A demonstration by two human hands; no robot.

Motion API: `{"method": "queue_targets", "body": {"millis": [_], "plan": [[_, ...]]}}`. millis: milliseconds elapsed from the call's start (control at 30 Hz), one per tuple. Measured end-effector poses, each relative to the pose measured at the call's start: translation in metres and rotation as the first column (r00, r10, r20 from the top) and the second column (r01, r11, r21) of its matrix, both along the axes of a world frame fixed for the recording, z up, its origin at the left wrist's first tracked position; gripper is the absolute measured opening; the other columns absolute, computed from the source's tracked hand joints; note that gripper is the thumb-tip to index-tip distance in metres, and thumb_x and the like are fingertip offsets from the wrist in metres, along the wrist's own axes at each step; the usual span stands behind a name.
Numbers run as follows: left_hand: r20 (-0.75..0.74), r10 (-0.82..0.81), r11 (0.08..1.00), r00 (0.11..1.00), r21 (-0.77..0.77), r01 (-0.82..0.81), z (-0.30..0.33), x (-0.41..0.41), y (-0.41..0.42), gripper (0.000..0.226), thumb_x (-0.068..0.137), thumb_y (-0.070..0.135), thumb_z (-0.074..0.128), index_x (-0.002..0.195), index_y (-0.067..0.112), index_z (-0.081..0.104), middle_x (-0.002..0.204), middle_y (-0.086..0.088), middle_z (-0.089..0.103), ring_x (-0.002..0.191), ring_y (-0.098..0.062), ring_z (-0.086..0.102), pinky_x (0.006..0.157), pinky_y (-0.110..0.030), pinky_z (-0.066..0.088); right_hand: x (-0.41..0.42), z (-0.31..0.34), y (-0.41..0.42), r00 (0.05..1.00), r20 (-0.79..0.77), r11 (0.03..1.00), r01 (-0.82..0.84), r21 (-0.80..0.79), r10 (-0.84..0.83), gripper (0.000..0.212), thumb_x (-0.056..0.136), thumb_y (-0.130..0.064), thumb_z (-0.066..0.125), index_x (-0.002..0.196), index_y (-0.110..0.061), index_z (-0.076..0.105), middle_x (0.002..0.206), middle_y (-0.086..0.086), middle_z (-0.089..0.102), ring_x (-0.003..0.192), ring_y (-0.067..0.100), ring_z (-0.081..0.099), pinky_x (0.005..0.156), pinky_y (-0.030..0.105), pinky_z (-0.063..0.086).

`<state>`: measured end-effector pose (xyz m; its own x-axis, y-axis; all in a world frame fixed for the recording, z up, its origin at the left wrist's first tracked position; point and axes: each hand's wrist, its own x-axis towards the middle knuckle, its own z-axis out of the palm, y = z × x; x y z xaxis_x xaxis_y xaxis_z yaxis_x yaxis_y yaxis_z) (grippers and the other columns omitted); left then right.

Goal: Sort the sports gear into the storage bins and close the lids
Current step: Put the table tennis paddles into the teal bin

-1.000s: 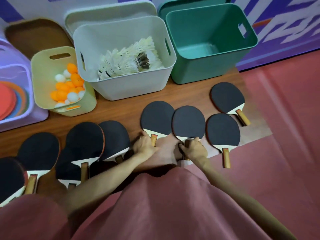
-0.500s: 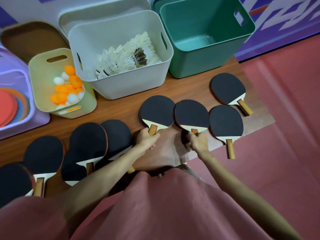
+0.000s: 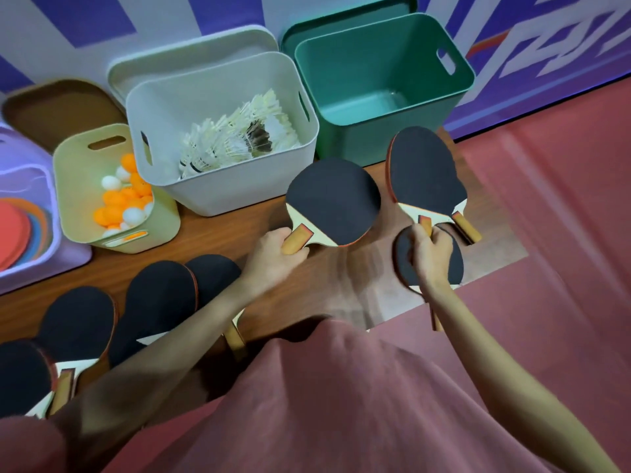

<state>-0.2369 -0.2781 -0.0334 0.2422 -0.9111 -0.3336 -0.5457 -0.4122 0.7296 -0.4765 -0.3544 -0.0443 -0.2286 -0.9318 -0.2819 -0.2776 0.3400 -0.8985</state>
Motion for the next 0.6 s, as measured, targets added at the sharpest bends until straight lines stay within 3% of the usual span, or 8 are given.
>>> {"method": "queue_targets", "body": {"millis": [100,200,333,433,600], "plan": [[0.047,-0.001,0.996,0.999,-0.09,0.005,0.021,-0.017,-0.02,0.026,0.083,0.021,0.068,0.072,0.002,0.054,0.059,0.002,0.044,0.052,-0.012,0.038,0.049,-0.024,0.025,-0.013,0.009,-0.033,0.998,0.044,0.998,-0.034,-0.044,0.036,0.027,0.068,-0.031,0.049,0.046,-0.023,0.035,0.057,0.005,0.027,0.059,0.02,0.027,0.055,0.036,0.023],[0.075,0.044,0.989,0.996,-0.141,-0.033,0.038,-0.032,-0.053,0.025,0.081,0.021,0.069,0.071,0.004,0.055,0.058,0.001,0.046,0.054,-0.017,0.041,0.05,-0.025,0.026,-0.023,0.02,-0.073,0.997,0.067,0.998,-0.035,-0.046,0.038,0.023,0.065,-0.03,0.052,0.055,-0.024,0.033,0.064,0.007,0.027,0.063,0.022,0.024,0.055,0.038,0.023],[0.053,0.091,0.987,0.994,-0.134,-0.084,0.061,-0.043,-0.107,0.024,0.083,0.028,0.07,0.075,0.009,0.058,0.063,-0.003,0.053,0.058,-0.021,0.049,0.054,-0.03,0.033,-0.036,0.04,-0.13,0.995,0.002,0.992,-0.101,-0.081,0.101,0.019,0.064,-0.031,0.054,0.06,-0.017,0.041,0.062,0.008,0.03,0.06,0.02,0.029,0.054,0.034,0.027],[0.082,0.107,0.987,0.991,-0.129,-0.096,0.074,-0.044,-0.15,0.035,0.082,0.039,0.07,0.062,0.02,0.049,0.059,0.002,0.049,0.058,-0.018,0.046,0.055,-0.031,0.032,-0.043,0.054,-0.169,0.984,-0.049,0.979,-0.174,-0.109,0.17,0.016,0.068,-0.025,0.055,0.068,-0.01,0.051,0.059,0.01,0.033,0.053,0.019,0.035,0.047,0.027,0.03],[0.095,0.119,0.99,0.988,-0.087,-0.111,0.081,-0.04,-0.215,0.046,0.082,0.05,0.068,0.062,0.016,0.045,0.055,-0.001,0.044,0.053,-0.02,0.044,0.055,-0.03,0.031,-0.05,0.07,-0.232,0.935,-0.235,0.942,-0.304,-0.145,0.265,0.024,0.068,-0.028,0.055,0.06,-0.007,0.047,0.054,0.012,0.036,0.049,0.018,0.033,0.051,0.028,0.03]]}}
